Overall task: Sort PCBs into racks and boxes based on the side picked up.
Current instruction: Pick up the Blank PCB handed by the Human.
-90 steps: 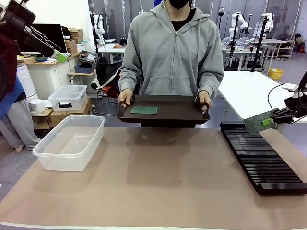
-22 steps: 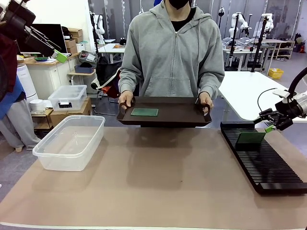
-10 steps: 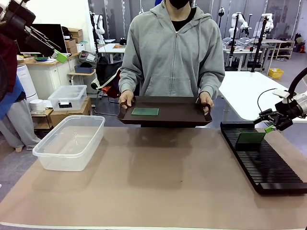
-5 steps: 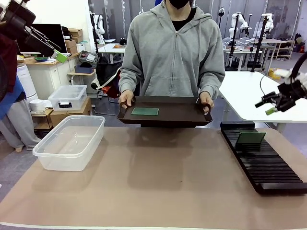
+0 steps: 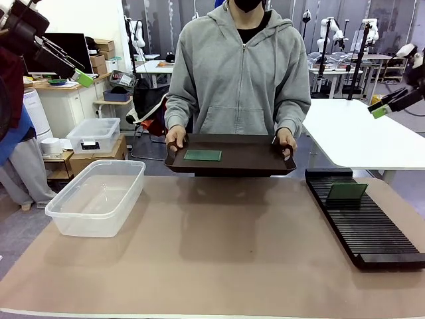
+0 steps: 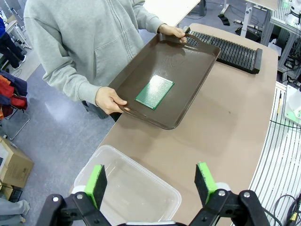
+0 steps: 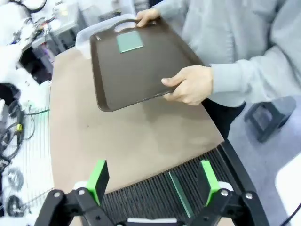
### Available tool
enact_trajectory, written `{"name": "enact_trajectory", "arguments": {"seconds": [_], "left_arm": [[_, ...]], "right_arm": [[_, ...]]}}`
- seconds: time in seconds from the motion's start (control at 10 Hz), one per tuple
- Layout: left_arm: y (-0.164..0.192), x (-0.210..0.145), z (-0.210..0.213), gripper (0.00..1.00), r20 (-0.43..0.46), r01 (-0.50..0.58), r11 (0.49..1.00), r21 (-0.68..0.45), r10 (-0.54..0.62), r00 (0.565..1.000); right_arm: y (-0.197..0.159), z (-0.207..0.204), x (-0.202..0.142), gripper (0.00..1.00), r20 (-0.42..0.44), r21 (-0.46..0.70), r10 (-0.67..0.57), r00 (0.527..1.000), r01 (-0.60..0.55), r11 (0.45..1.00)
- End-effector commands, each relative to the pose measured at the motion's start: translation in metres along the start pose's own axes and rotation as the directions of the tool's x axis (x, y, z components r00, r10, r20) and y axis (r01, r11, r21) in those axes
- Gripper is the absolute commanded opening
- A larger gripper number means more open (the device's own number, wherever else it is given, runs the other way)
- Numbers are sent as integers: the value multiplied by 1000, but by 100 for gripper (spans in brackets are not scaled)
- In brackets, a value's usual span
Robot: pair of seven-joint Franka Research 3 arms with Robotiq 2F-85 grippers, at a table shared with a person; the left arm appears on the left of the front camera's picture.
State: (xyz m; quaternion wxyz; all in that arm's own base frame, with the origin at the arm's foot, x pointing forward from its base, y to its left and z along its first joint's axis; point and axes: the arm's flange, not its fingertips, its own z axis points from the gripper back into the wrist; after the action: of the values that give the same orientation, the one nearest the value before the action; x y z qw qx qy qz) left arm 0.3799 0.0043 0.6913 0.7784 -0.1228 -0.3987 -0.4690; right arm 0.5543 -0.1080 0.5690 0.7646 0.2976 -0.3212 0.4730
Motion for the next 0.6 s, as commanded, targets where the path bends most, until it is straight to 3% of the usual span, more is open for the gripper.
{"name": "enact_trajectory", "arguments": {"seconds": [0.0, 0.2, 0.5], "left_arm": [[-1, -1, 1, 100, 0, 3, 1000, -8, -3, 1000], [-1, -1, 1, 100, 0, 3, 1000, -8, -3, 1000], [-1, -1, 1, 100, 0, 3, 1000, -8, -3, 1000]], "right_arm": [[55, -8, 6, 100, -56, -82, -13, 998, 8, 997], [92, 19, 12, 100, -91, -137, 24, 996, -36, 990], [112, 53, 22, 100, -137, -101, 51, 989, -65, 993]]}}
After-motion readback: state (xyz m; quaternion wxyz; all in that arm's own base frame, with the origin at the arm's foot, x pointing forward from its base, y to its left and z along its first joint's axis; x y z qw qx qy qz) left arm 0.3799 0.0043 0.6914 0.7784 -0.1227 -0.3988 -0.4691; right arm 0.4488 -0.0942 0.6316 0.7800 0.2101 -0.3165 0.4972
